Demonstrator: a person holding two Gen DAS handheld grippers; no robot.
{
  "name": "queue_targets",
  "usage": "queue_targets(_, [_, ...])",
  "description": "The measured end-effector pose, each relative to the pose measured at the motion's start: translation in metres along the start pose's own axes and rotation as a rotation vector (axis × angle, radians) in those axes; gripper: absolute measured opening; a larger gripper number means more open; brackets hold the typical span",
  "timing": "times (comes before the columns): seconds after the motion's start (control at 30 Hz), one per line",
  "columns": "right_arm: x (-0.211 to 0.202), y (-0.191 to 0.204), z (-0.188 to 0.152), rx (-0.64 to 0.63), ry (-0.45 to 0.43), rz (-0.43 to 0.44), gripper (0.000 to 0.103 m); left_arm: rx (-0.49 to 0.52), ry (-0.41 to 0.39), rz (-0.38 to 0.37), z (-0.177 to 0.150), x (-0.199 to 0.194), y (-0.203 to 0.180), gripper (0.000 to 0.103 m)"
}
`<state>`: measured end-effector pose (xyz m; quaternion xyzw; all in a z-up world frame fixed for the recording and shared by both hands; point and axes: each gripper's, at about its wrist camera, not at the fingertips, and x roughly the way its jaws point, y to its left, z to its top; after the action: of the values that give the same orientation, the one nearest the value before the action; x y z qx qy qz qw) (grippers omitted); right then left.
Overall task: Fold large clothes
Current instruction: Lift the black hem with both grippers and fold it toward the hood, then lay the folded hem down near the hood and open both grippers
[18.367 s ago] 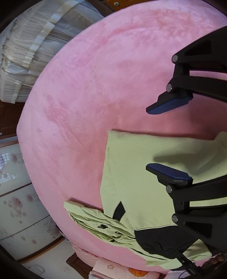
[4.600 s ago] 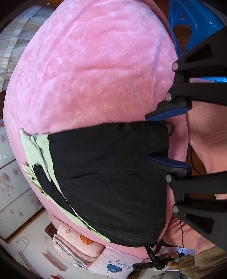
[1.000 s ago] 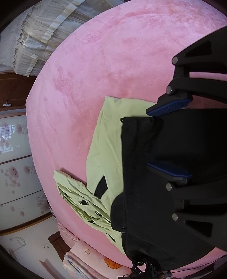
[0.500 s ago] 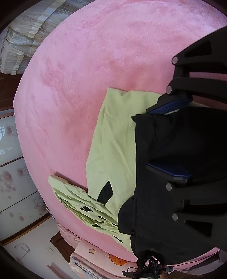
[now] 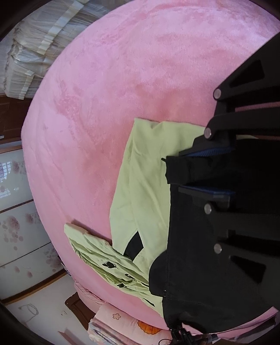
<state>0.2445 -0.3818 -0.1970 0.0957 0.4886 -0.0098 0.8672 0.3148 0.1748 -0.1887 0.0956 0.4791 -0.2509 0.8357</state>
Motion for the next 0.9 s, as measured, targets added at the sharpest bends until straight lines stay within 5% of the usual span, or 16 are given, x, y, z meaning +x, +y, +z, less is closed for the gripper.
queue_targets(0.33, [-0.035, 0.025, 0.04, -0.059, -0.183, -0.1, 0.014, -0.212, 0.012, 0.097, 0.047, -0.004, 0.013, 0.02])
queue_targets(0.6, [0.011, 0.041, 0.082, -0.086, -0.154, -0.19, 0.014, -0.396, 0.082, 0.166, 0.06, 0.052, 0.043, 0.022])
queue_targets(0.67, [0.033, 0.043, 0.081, -0.104, -0.099, -0.238, 0.014, -0.41, 0.087, 0.17, 0.06, 0.061, 0.046, 0.026])
queue_targets(0.77, [0.058, 0.038, 0.074, -0.108, -0.03, -0.288, 0.017, -0.441, 0.122, 0.204, 0.051, 0.078, 0.054, 0.048])
queue_targets(0.83, [0.064, 0.034, 0.07, -0.092, -0.013, -0.315, 0.025, -0.486, 0.108, 0.201, 0.046, 0.076, 0.062, 0.06])
queue_targets(0.9, [0.061, 0.03, 0.067, -0.07, -0.023, -0.337, 0.043, -0.564, 0.079, 0.198, 0.04, 0.067, 0.074, 0.062])
